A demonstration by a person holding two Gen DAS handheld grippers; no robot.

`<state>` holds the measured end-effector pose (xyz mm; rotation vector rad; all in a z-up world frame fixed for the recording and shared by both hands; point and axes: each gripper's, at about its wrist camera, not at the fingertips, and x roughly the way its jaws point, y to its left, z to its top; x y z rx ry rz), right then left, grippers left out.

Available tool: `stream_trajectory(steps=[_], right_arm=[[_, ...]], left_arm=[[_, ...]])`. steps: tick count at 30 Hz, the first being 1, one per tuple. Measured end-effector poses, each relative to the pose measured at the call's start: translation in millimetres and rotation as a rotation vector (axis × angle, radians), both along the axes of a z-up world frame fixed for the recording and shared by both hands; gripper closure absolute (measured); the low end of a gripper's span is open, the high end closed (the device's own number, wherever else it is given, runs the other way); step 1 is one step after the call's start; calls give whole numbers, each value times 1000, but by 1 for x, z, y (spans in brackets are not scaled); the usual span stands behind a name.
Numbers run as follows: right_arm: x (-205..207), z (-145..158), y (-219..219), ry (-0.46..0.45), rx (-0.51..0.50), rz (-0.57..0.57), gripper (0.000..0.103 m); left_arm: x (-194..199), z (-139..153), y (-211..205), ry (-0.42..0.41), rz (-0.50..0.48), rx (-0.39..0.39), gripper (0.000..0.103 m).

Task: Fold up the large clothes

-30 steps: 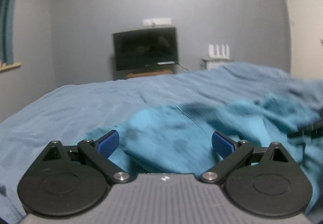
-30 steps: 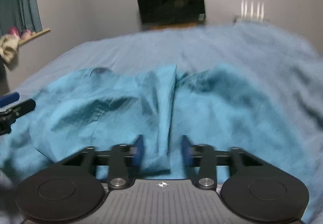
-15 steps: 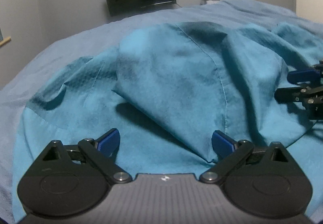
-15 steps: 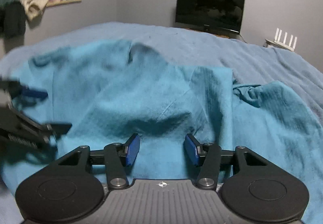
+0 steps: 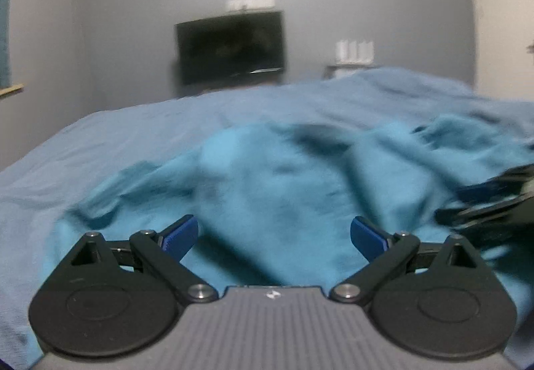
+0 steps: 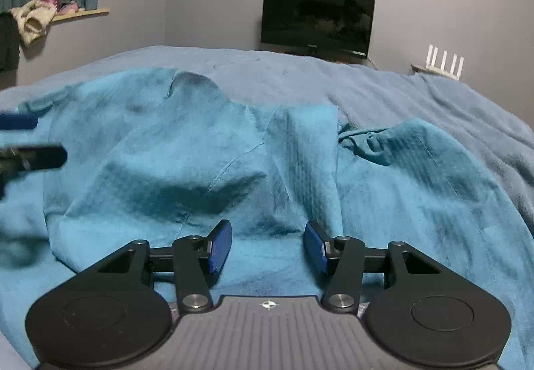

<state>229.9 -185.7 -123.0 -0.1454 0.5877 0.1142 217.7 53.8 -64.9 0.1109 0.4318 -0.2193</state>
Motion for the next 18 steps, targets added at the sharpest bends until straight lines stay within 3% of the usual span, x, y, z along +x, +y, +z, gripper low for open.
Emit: stream_trajectory(steps=[3, 6, 7, 10, 13, 18], right_arm=[[2, -7, 2, -13, -15, 7, 51], [-1, -12, -7, -17, 13, 19, 51], [0, -13, -9, -10, 28, 20, 51], [-7, -3, -9, -3, 46, 24, 50], [-41, 15, -11, -22, 102, 37, 44], [-102, 16, -8, 15, -53, 104, 35]], left_arm=[[0, -6, -13, 33, -95, 1, 5], [12, -32, -31, 142, -104, 129, 4], [13, -38, -32, 158, -105, 135, 4], [12, -39, -32, 149, -95, 117, 4], [-2, -37, -23, 124, -74, 69, 4], [-37, -21, -21, 99, -93, 0, 4]])
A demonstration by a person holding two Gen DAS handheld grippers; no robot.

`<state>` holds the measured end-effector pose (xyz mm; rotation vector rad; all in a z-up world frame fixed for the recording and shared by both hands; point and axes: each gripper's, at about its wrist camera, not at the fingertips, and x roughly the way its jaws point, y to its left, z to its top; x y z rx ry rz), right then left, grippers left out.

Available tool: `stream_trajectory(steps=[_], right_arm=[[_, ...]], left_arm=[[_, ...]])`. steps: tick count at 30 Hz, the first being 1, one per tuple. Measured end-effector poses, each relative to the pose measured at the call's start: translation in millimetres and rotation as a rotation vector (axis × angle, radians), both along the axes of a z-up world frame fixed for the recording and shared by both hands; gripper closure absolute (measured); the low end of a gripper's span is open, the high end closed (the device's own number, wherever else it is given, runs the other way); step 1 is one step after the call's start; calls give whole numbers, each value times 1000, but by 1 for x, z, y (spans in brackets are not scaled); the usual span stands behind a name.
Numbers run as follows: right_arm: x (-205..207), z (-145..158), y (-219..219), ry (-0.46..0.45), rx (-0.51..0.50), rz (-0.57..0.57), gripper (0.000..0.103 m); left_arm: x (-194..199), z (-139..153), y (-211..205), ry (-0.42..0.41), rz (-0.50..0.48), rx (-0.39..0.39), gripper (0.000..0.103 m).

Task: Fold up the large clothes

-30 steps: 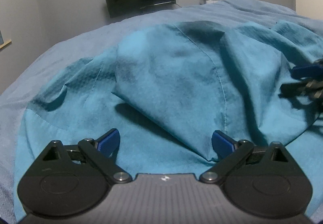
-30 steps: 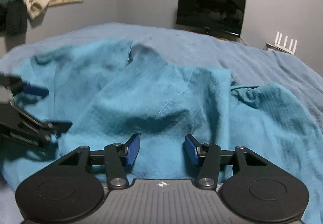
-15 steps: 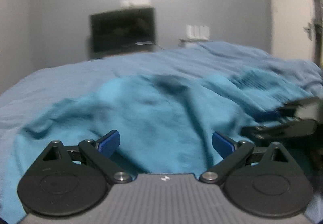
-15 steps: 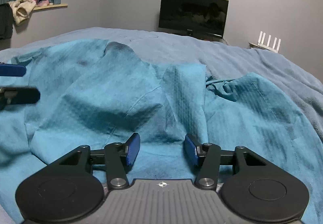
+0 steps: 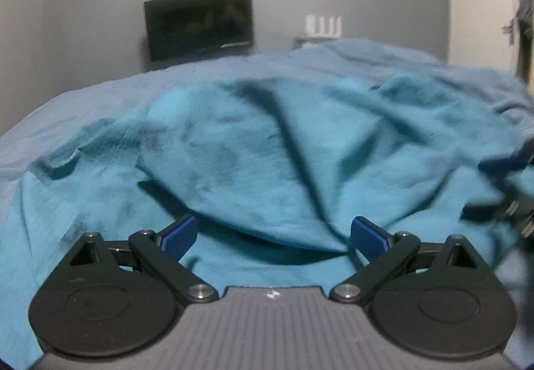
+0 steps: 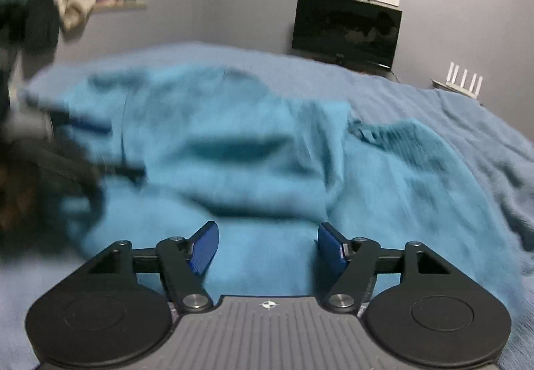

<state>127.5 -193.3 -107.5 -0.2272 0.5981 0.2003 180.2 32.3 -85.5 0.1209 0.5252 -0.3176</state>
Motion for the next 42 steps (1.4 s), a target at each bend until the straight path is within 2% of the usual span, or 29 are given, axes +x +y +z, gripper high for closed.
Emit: stream_trajectory(steps=[2, 3, 5, 7, 11, 14, 16, 18, 21, 28, 36, 38, 39, 41, 42], right_arm=[[-6, -9, -6, 42, -6, -37, 30], [-5, -13, -10, 60, 16, -53, 28], [-1, -22, -14, 80, 22, -94, 11], [0, -25, -18, 90, 41, -116, 7], [-17, -7, -28, 86, 125, -157, 10], [-36, 7, -46, 93, 281, -215, 7], [-46, 10, -62, 133, 410, -277, 6], [-53, 5, -80, 196, 553, -334, 6], [-57, -8, -100, 234, 664, -419, 7], [-45, -35, -130, 176, 879, -502, 11], [-11, -55, -156, 78, 969, -636, 15], [-5, -53, -159, 49, 977, -673, 30], [-5, -50, -159, 41, 966, -681, 33], [-8, -36, -152, -11, 904, -643, 43], [-10, -28, -146, -39, 862, -617, 45]], left_arm=[[-12, 2, -9, 15, -36, 16, 4], [-17, -1, -16, 32, -44, 58, 4], [-23, -18, -37, 52, -33, 205, 4], [-28, -28, -44, 41, -15, 272, 4], [-41, -17, -36, 39, 50, 218, 3], [-63, -9, -33, -6, 65, 229, 3], [-73, -3, -32, -27, 76, 216, 3], [-81, 3, -31, -44, 73, 181, 3], [-86, 8, -30, -22, 63, 118, 3], [-80, -2, -27, 53, 74, 82, 3], [-74, -12, -27, 85, 71, 84, 1], [-73, -13, -27, 89, 69, 83, 1], [-72, -14, -27, 90, 68, 82, 1], [-71, -15, -26, 89, 68, 75, 1], [-70, -16, -26, 90, 69, 71, 1]])
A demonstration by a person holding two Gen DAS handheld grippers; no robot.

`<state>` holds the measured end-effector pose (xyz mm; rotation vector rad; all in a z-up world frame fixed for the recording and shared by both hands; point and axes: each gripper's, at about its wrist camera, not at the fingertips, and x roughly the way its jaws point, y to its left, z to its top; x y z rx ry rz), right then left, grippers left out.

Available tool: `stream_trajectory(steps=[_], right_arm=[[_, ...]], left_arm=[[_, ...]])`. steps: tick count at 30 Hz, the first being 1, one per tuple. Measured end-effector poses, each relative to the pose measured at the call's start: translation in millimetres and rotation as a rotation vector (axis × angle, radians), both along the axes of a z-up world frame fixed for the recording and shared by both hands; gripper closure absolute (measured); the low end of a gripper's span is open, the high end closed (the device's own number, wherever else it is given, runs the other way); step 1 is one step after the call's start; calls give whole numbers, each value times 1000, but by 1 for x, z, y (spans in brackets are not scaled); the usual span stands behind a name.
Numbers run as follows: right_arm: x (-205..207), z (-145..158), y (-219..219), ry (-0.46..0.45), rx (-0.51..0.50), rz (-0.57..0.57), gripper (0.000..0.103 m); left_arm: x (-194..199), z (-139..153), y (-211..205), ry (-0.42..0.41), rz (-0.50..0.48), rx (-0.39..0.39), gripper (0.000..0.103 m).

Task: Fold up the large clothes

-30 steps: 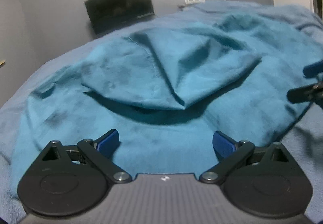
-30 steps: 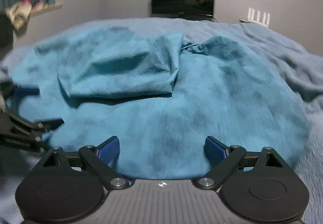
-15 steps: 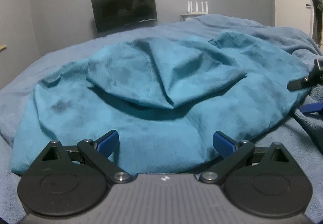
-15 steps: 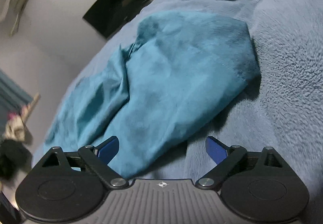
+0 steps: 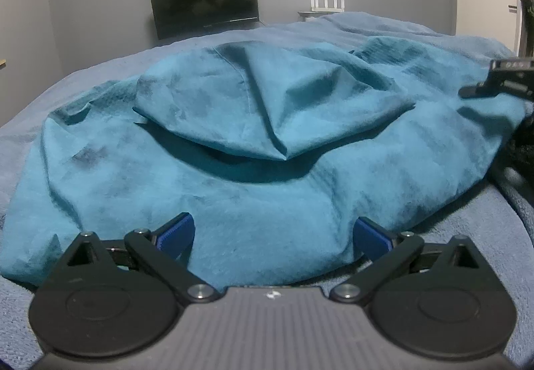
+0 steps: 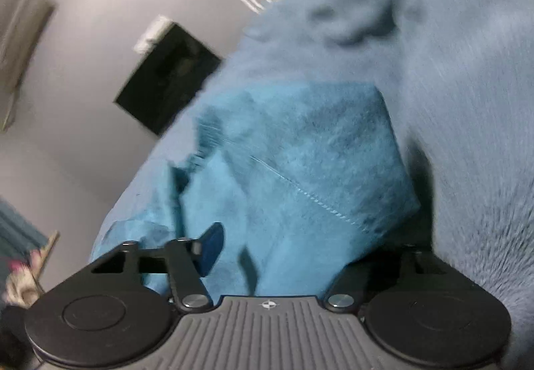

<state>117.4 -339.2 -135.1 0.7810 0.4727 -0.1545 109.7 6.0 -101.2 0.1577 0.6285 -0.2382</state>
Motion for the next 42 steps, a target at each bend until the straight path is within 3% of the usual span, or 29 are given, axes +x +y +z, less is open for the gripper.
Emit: stream_trajectory(steps=[4, 6, 9, 13, 17, 22, 25, 30, 35, 39, 42], right_arm=[[2, 20, 17, -107, -118, 98, 44], [15, 13, 6, -93, -60, 100, 43], [32, -6, -21, -73, 138, 57, 46], [43, -8, -26, -77, 174, 57, 67], [45, -2, -22, -78, 124, 83, 82], [46, -2, -27, -89, 141, 107, 84], [46, 9, -16, -120, 65, 160, 84], [35, 30, -3, -167, -101, 229, 84], [20, 46, 14, -170, -229, 246, 85], [12, 61, 40, -172, -337, 253, 86], [4, 81, 59, -171, -382, 261, 87]], left_arm=[[3, -2, 1, 2, 6, -22, 0], [4, 0, 0, -10, 16, -38, 0], [7, 14, -7, -57, 34, -36, 0], [26, 35, -28, -115, 53, -66, 0], [57, 34, -53, -131, 132, 44, 0], [72, -13, -72, -70, 82, 154, 1], [66, -28, -73, -104, 92, 162, 1], [64, -30, -64, -95, 90, 109, 1], [62, -32, -65, -107, 85, 105, 1], [64, 0, -44, -63, 27, 106, 1], [55, 39, -4, -138, 49, 123, 1]])
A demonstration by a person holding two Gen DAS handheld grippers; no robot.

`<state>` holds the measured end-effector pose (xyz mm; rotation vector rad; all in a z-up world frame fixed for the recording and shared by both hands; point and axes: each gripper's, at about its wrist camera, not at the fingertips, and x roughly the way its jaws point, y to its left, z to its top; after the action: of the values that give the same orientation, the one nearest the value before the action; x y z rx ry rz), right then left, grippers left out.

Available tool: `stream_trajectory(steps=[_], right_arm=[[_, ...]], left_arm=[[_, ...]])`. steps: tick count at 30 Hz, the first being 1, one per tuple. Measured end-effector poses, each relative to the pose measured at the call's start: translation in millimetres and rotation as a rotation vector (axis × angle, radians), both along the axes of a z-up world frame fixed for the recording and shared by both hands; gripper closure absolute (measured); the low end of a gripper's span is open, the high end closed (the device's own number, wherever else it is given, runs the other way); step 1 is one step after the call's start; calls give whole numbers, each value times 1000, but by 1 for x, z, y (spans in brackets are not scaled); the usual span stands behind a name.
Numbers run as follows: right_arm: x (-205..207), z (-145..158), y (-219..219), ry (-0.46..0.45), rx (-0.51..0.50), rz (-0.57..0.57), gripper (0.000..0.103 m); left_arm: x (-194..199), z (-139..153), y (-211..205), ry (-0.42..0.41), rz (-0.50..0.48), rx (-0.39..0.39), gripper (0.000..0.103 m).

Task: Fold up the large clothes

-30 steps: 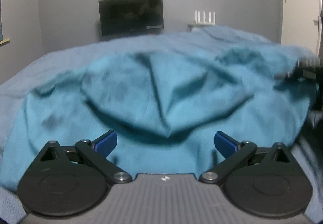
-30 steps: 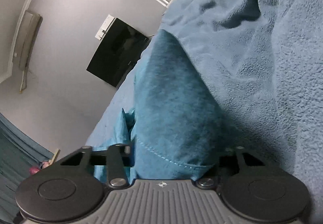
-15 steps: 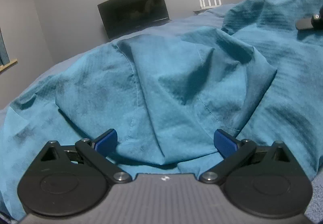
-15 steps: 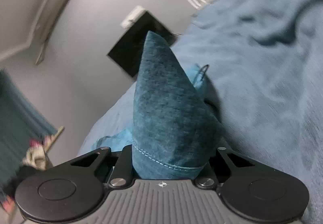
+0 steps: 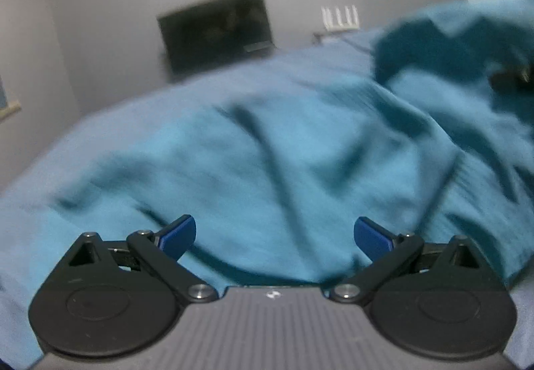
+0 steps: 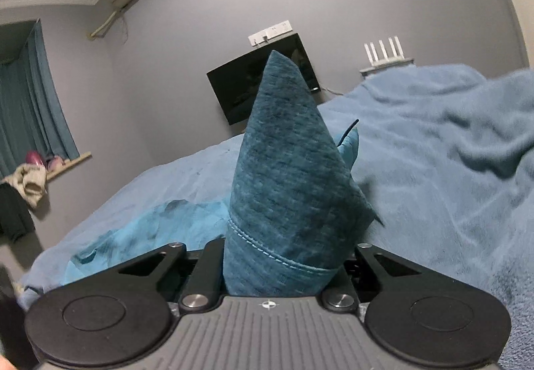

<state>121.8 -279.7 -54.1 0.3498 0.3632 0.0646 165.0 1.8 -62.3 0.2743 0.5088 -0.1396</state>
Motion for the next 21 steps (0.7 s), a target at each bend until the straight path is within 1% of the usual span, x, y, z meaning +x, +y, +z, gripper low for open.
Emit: stream_trajectory(steps=[2, 3, 4, 6, 7, 8, 9, 10, 11, 13, 14, 16, 17, 19, 21], right_arm=[[0, 16, 19, -10, -42, 14, 87], [-1, 22, 30, -16, -71, 26, 87], [0, 30, 42, -21, -99, 37, 87], [2, 48, 69, -29, -156, 67, 87], [4, 56, 81, -33, -184, 81, 87], [6, 66, 97, -38, -216, 99, 87], [8, 74, 110, -42, -234, 113, 87], [13, 80, 123, -46, -253, 126, 87], [18, 87, 141, -50, -278, 142, 87], [25, 98, 172, -56, -318, 169, 87], [31, 102, 190, -56, -342, 189, 87], [40, 107, 230, -56, -390, 232, 88], [44, 110, 251, -57, -412, 260, 88], [49, 108, 287, -61, -452, 314, 88], [36, 107, 330, -70, -497, 369, 88]], left_arm=[[-3, 17, 32, -29, 49, 23, 1], [-3, 19, 50, -37, 87, 36, 0], [-3, 19, 66, -39, 140, 61, 0], [0, 8, 93, -25, 245, 101, 1], [5, -2, 107, 19, 311, 99, 1], [13, -13, 118, 93, 354, 77, 1], [20, -23, 126, 162, 372, 38, 1], [25, -30, 132, 211, 381, 3, 1], [28, -33, 131, 226, 385, 7, 1], [29, -27, 129, 205, 389, 14, 1], [26, -21, 131, 180, 391, -10, 1], [15, -8, 145, 127, 411, -98, 1], [10, -2, 154, 100, 440, -135, 1], [0, 11, 172, 32, 503, -180, 1], [-12, 22, 190, -34, 552, -229, 1]])
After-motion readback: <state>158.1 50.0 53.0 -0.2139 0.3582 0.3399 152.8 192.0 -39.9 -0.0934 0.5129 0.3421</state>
